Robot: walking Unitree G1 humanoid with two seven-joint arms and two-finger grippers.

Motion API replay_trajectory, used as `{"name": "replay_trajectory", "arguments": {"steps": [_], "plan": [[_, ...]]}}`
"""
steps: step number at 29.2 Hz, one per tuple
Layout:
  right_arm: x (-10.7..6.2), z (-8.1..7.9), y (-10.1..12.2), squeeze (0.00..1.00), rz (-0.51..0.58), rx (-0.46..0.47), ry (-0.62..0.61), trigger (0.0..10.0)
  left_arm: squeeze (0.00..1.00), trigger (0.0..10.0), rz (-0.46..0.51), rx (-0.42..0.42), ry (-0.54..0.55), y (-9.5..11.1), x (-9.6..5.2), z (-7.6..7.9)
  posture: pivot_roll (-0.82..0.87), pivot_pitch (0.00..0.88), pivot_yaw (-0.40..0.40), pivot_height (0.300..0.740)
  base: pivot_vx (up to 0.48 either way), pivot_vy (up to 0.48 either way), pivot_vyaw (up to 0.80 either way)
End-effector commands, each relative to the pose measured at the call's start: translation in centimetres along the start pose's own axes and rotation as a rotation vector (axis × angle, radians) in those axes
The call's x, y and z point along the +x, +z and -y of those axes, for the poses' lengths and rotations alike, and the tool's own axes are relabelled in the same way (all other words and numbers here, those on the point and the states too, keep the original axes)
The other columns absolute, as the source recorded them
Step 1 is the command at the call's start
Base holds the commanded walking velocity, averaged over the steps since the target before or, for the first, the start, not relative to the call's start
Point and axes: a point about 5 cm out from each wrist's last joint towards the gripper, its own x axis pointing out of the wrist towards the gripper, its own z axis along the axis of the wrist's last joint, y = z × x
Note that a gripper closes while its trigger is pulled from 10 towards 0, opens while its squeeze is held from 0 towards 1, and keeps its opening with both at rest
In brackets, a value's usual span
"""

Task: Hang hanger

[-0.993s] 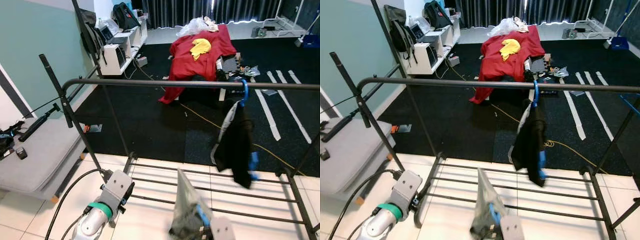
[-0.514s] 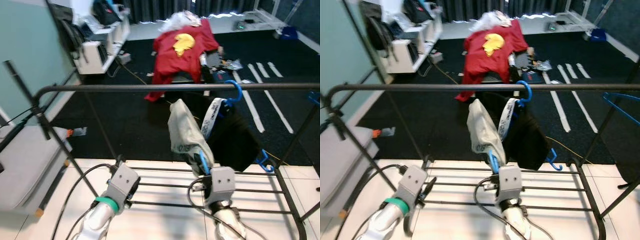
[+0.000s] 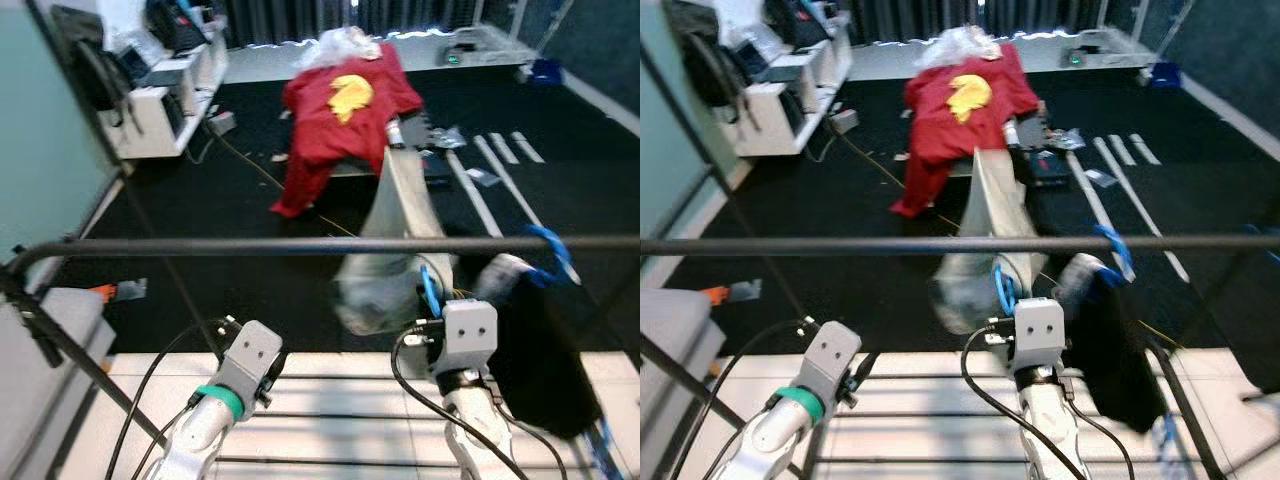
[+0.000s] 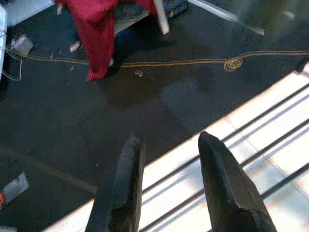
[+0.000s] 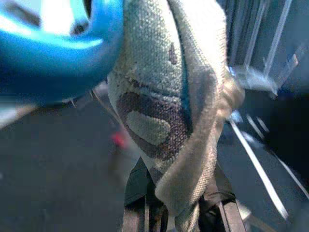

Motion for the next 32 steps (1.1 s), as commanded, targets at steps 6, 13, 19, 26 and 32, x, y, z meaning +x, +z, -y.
{"name": "replay_trajectory", "arguments": {"steps": [6, 13, 19, 26, 32], "plan": [[1.1, -0.2, 2.9, 0.0, 0.092, -0.043, 0.001, 10.0, 0.0, 10.0, -0.032, -0.005, -0.022, -0.8, -0.3, 0.3, -0.32, 0.073, 0.158, 0.74, 0.0, 0.0, 0.0], [2.1, -0.4, 4.1, 0.0, 0.124, -0.152, 0.087, 10.0, 0.0, 10.0, -0.028, -0.005, -0.024, -0.7, -0.1, 0.5, -0.32, 0.067, 0.153, 0.74, 0.0, 0.0, 0.0], [-1.8, -2.3, -1.5, 0.0, -0.123, -0.285, 0.387, 10.0, 0.0, 10.0, -0.029, -0.006, -0.019, -0.8, -0.2, 0.5, -0.31, 0.068, 0.146, 0.74, 0.0, 0.0, 0.0], [-4.9, -2.5, -2.7, 0.0, -0.178, -0.209, 0.421, 10.0, 0.0, 10.0, -0.034, -0.005, -0.02, -0.9, -0.4, 0.3, -0.32, 0.071, 0.16, 0.74, 0.0, 0.0, 0.0], [-0.3, -0.6, 2.6, 0.0, 0.089, -0.264, 0.203, 10.0, 0.0, 10.0, -0.026, 0.005, -0.034, -0.6, 0.0, 0.3, -0.32, 0.07, 0.168, 0.74, 0.0, 0.0, 0.0]]}}
